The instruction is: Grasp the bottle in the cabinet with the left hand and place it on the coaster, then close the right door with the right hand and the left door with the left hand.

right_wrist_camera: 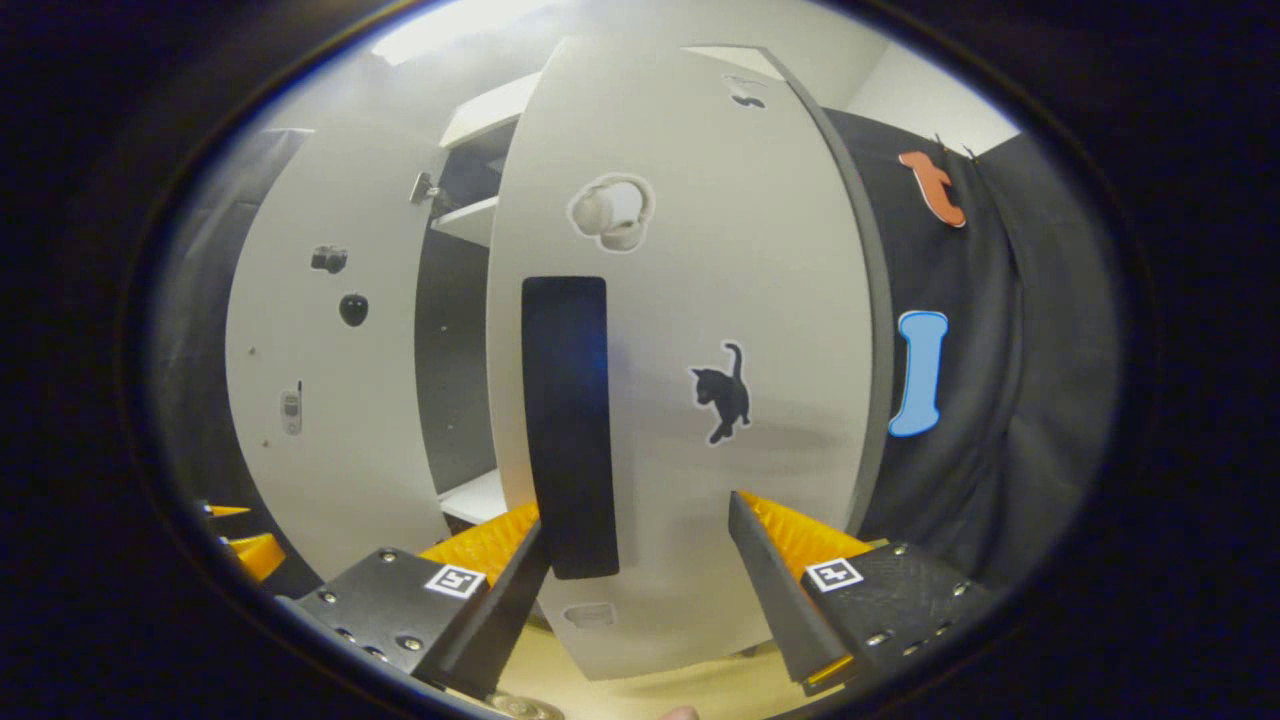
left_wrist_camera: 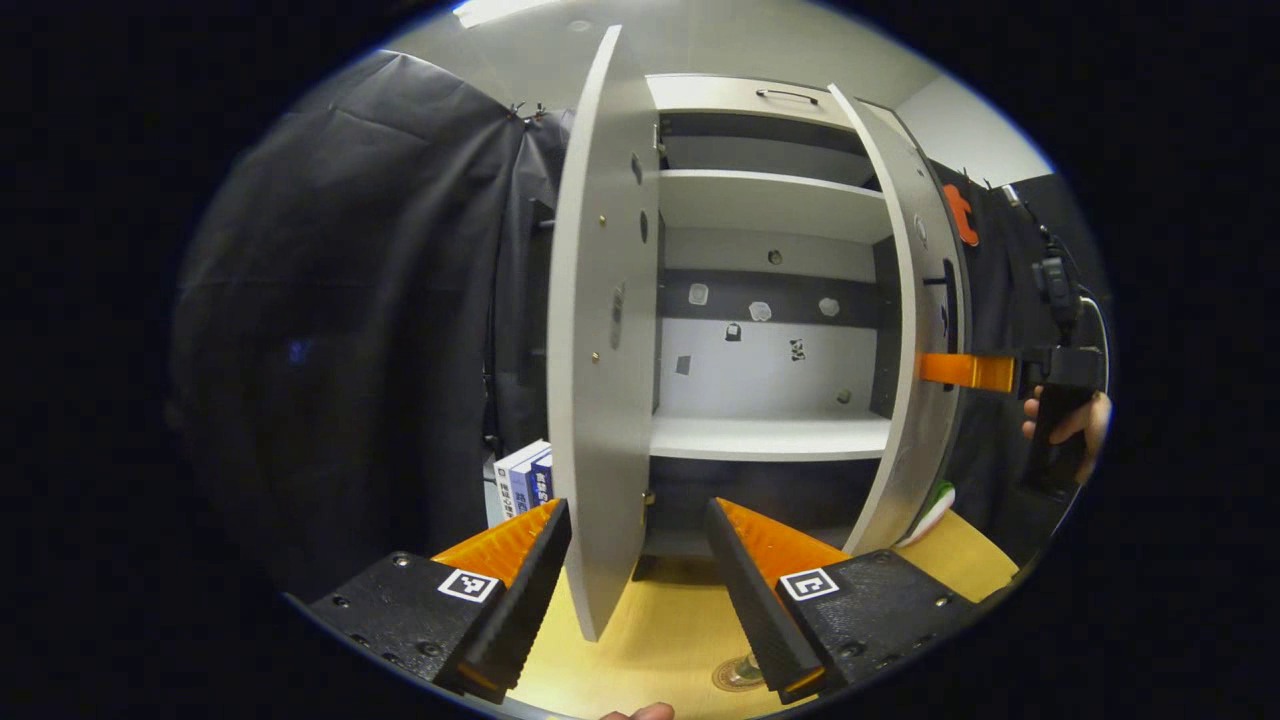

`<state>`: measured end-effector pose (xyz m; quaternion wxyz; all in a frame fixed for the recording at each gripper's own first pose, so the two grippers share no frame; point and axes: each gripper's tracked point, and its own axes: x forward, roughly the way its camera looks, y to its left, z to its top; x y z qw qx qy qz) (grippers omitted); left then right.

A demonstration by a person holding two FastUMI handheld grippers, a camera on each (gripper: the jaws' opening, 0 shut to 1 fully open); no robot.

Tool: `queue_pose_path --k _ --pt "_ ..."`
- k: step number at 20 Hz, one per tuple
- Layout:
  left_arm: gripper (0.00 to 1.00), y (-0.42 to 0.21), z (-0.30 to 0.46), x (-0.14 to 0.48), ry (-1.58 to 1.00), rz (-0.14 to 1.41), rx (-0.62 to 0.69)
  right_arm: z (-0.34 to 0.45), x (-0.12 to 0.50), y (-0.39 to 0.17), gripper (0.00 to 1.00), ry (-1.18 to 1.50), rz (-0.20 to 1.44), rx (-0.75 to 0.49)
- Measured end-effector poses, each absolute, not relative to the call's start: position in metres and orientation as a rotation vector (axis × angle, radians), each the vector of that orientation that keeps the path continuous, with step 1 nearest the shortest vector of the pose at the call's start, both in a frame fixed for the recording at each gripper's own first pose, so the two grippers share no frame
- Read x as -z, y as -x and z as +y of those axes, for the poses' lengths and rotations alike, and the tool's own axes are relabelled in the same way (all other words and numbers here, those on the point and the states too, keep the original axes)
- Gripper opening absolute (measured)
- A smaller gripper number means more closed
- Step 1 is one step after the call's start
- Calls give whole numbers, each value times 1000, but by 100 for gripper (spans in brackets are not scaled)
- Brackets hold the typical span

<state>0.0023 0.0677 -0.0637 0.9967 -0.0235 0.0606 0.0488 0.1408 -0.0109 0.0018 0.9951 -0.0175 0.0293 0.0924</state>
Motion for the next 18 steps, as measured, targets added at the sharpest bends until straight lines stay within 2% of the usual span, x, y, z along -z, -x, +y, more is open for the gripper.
queue_pose_path --k 10,11,12,18 --pt "87 -2 132 45 57 89 -166 17 4 -186 100 48 34 -141" --pt "87 -2 137 44 60 89 -167 16 3 -186 97 47 26 -129" --pt "87 -3 141 42 60 83 -167 17 4 -187 100 54 23 -115" --pt "87 -8 165 38 68 82 -166 17 6 -193 100 72 3 -19"
